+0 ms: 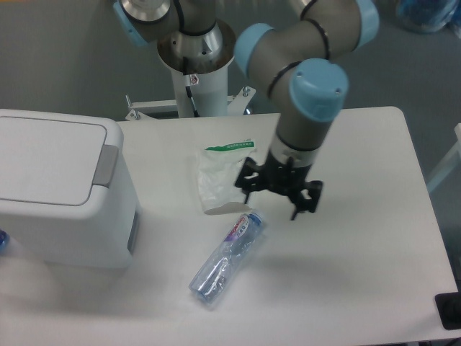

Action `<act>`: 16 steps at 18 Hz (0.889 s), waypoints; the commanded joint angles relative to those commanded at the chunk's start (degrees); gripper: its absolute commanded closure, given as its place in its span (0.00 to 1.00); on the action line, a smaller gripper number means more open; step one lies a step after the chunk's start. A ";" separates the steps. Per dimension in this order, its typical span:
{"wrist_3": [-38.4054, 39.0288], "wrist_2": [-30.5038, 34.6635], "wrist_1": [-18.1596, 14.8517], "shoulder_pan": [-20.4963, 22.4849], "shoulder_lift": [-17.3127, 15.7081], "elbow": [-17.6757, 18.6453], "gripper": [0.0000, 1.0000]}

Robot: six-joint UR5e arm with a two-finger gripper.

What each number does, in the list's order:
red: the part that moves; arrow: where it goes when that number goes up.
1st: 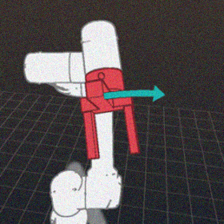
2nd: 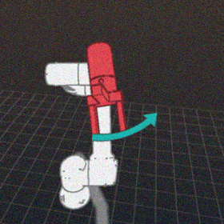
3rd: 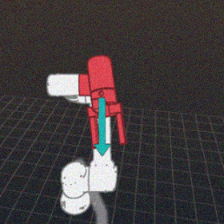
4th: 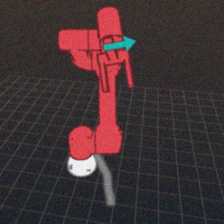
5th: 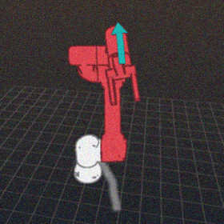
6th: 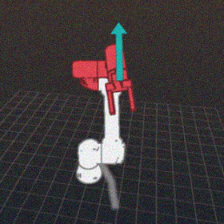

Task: Open the trash can
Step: 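Move the open gripper across the table toward the white trash can lid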

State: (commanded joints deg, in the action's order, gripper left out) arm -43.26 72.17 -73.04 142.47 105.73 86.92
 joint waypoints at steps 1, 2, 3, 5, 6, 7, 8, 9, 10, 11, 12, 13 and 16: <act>2.63 -1.06 0.09 -0.17 -0.18 -0.17 0.00; 4.75 -2.02 0.09 -0.52 -0.79 -0.52 0.00; 6.16 -3.34 0.09 -0.88 -1.05 -0.70 0.00; 6.87 -5.36 0.00 -0.88 -2.46 -0.97 0.00; 7.31 -6.77 -0.17 -0.97 -2.98 -0.97 0.00; 8.36 -7.91 -0.18 -0.97 -3.86 -0.88 0.00; 9.41 -8.62 -0.18 -1.05 -4.39 -0.70 0.00; 10.56 -9.15 -0.18 -1.66 -4.74 -0.70 0.00; 11.52 -9.50 -0.18 -2.45 -5.27 -0.79 0.00; 12.75 -9.59 -0.18 -3.24 -5.45 -0.79 0.00; 14.77 -9.59 -0.18 -4.56 -6.32 -0.70 0.00; 16.61 -9.68 -0.09 -4.83 -7.03 -0.53 0.00; 19.79 -9.86 -0.09 -6.85 -8.26 -0.18 0.00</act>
State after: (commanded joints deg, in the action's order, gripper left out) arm -23.47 62.31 -73.13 135.62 97.47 86.75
